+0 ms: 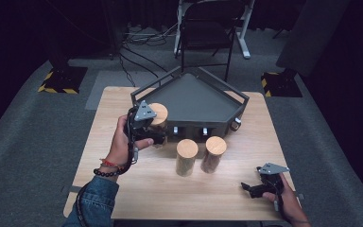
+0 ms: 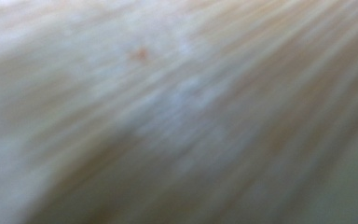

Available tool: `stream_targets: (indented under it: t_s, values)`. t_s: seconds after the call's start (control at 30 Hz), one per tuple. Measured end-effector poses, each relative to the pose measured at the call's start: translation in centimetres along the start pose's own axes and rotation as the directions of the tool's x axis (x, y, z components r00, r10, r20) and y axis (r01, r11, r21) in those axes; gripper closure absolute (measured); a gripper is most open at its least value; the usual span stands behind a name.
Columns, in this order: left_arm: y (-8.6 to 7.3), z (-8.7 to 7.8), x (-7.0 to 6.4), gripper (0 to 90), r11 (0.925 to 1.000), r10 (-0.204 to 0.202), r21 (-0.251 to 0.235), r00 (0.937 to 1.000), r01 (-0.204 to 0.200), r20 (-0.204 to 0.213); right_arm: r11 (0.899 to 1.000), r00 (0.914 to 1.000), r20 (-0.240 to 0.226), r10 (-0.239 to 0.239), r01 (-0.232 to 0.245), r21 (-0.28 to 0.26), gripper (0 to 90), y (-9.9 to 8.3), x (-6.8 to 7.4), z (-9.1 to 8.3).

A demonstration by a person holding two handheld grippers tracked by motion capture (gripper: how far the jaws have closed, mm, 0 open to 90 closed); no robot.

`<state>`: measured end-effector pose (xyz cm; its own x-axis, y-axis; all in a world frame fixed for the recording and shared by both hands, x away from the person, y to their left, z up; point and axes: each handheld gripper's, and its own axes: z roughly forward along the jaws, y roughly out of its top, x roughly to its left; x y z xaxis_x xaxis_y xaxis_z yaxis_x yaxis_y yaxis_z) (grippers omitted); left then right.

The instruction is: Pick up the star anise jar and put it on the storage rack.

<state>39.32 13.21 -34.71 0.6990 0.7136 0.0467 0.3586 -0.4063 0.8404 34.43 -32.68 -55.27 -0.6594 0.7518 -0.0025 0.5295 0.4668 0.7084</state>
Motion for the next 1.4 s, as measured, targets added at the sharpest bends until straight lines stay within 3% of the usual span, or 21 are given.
stream_targets:
  t_s: [0.63, 0.83, 1.1, 1.4]
  values:
    - [3.6, 1.1, 1.6, 24.8, 1.0000, -0.001, -0.002, 0.9996, 0.001, -0.030, 1.000, 1.0000, -0.002, -0.001, 0.001, 0.000, 0.0, 0.0, 0.0, 0.0]
    - [4.6, 1.9, 2.3, 24.8, 1.0000, -0.006, 0.005, 0.9999, 0.006, -0.009, 1.000, 1.0000, -0.002, -0.002, 0.002, 0.001, 0.0, 0.0, 0.0, 0.0]
    - [5.7, 2.5, 2.9, 24.8, 1.0000, 0.000, 0.010, 0.9995, 0.001, -0.033, 1.000, 1.0000, -0.003, -0.003, 0.003, 0.000, 0.0, 0.0, 0.0, 0.0]
    - [6.8, 3.7, 3.9, 24.8, 0.9995, -0.024, 0.019, 0.9990, 0.025, -0.038, 1.000, 1.0000, -0.004, -0.004, 0.004, 0.000, 0.0, 0.0, 0.0, 0.0]
